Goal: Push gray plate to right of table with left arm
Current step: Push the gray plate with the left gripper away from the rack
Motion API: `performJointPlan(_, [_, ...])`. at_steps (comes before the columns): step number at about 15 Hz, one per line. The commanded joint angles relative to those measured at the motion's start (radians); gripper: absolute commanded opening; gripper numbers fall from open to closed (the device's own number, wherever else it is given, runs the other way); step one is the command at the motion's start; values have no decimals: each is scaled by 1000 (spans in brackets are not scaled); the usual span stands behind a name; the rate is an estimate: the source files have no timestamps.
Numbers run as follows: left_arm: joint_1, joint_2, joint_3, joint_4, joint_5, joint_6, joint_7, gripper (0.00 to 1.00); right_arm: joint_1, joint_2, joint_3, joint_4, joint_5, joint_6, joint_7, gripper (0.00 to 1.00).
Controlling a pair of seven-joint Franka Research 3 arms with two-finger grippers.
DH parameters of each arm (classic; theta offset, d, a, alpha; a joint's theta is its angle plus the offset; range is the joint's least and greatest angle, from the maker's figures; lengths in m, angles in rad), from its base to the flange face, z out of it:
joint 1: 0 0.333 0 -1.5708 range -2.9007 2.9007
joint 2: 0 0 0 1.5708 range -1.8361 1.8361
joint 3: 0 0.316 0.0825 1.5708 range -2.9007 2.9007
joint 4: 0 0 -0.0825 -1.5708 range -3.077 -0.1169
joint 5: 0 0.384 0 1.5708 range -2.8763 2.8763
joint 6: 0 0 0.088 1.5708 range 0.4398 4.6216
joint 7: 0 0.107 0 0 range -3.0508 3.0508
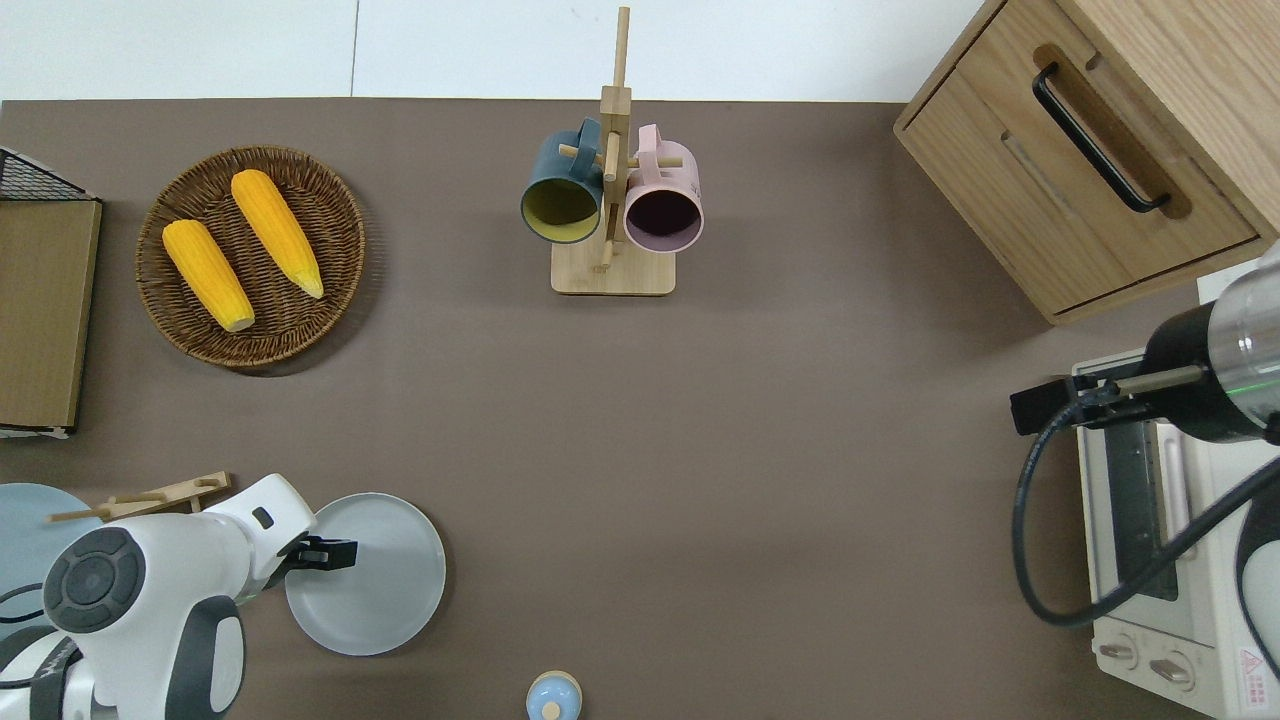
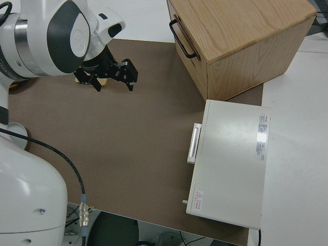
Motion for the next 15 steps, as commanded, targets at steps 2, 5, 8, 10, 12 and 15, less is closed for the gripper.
performJointPlan(2, [-11, 5, 6, -21, 5, 31, -3, 378, -20, -3, 13, 8, 10, -14, 2, 983])
performJointPlan(5, [-9, 6, 6, -20, 5, 29, -5, 40, -20, -3, 13, 8, 10, -14, 2, 983])
performJointPlan(8, [-6, 6, 7, -20, 5, 29, -5, 0, -20, -3, 13, 8, 10, -14, 1, 983])
performJointPlan(10, [-6, 9, 6, -20, 3, 31, -8, 0, -20, -3, 13, 8, 10, -14, 2, 983])
performJointPlan(12, [-3, 14, 6, -20, 3, 29, -11, 0, -20, -3, 13, 8, 10, -14, 2, 983])
performJointPlan(15, [-9, 11, 6, -17, -5, 20, -26, 0, -20, -3, 13, 8, 10, -14, 2, 983])
